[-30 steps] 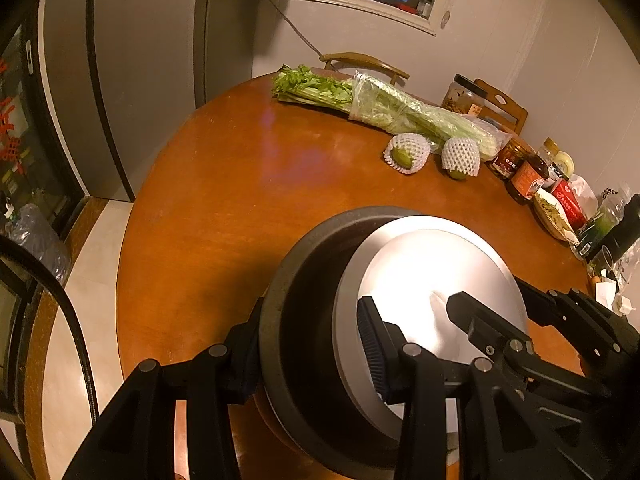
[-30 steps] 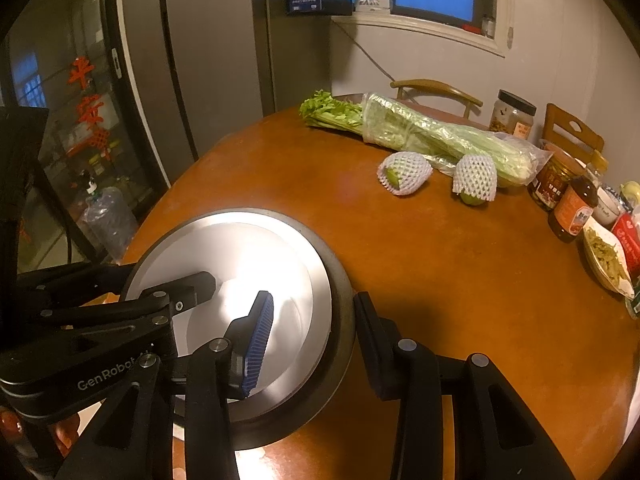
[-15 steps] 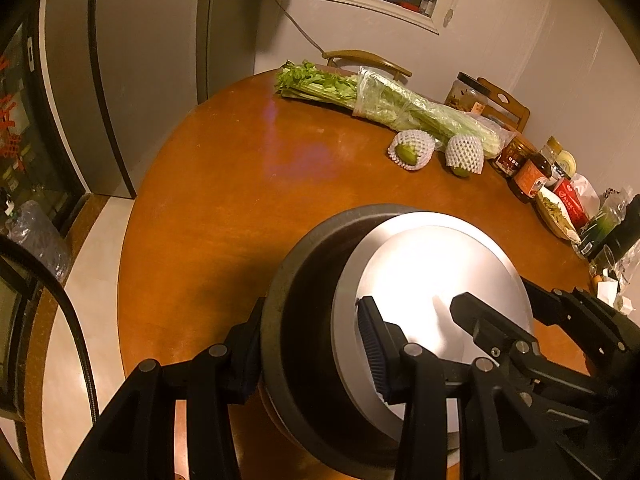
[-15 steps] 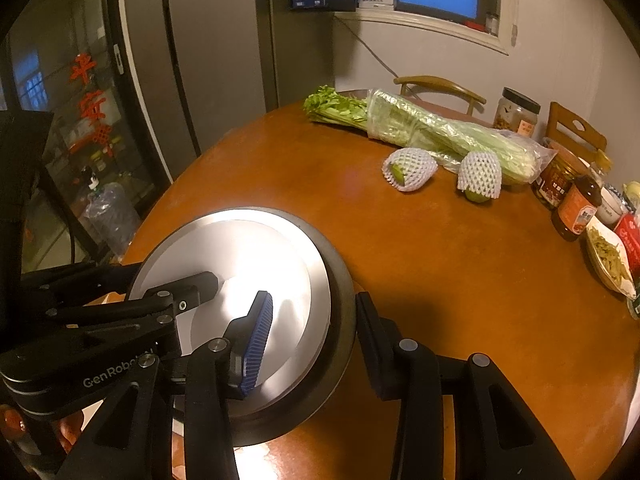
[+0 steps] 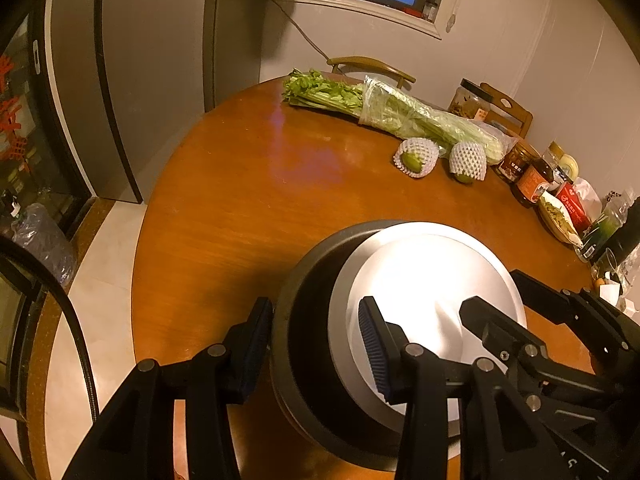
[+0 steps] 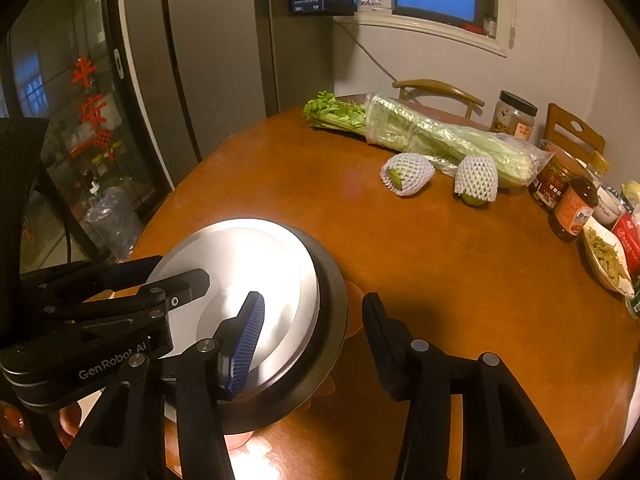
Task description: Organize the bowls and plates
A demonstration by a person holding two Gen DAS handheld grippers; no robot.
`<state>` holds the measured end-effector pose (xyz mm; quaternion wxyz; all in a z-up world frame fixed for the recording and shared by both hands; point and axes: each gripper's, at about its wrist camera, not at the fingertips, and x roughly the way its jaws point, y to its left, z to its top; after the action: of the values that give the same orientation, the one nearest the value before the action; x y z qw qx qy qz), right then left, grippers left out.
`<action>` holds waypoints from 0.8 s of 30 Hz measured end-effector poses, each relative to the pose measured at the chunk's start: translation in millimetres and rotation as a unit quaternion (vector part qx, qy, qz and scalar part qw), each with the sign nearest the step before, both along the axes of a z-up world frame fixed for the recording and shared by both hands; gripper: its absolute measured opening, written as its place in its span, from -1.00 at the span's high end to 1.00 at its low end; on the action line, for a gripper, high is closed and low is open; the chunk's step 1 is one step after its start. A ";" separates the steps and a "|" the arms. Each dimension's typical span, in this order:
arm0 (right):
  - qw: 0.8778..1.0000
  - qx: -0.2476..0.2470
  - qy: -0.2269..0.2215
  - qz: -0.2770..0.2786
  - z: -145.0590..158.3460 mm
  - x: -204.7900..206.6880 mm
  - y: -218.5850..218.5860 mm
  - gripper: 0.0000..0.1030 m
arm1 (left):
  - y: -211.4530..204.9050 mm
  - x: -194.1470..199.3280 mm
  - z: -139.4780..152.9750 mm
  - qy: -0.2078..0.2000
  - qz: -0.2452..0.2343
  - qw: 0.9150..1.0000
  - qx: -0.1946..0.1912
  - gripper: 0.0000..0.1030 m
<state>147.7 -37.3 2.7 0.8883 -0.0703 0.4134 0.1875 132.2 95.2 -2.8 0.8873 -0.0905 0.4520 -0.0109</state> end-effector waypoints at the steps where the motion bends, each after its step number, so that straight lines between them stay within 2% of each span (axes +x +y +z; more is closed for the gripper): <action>1: 1.000 0.001 -0.001 -0.001 0.6 -0.6 -0.4 -0.02 | 0.7 -0.4 0.3 0.000 0.001 1.000 0.000 0.12; 13: 1.000 0.013 -0.005 -0.018 8.4 -3.5 -12.2 -0.12 | 12.8 -12.3 15.3 -0.022 0.019 1.000 -0.001 -0.09; 24: 0.999 0.039 -0.002 -0.031 14.9 -7.8 -22.6 -0.20 | 20.5 -13.6 10.0 -0.013 0.013 0.999 -0.039 -0.16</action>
<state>139.9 -60.0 17.6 0.8967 -0.0236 0.4057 0.1754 118.6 115.7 7.2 0.8889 -0.1312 0.4386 -0.0179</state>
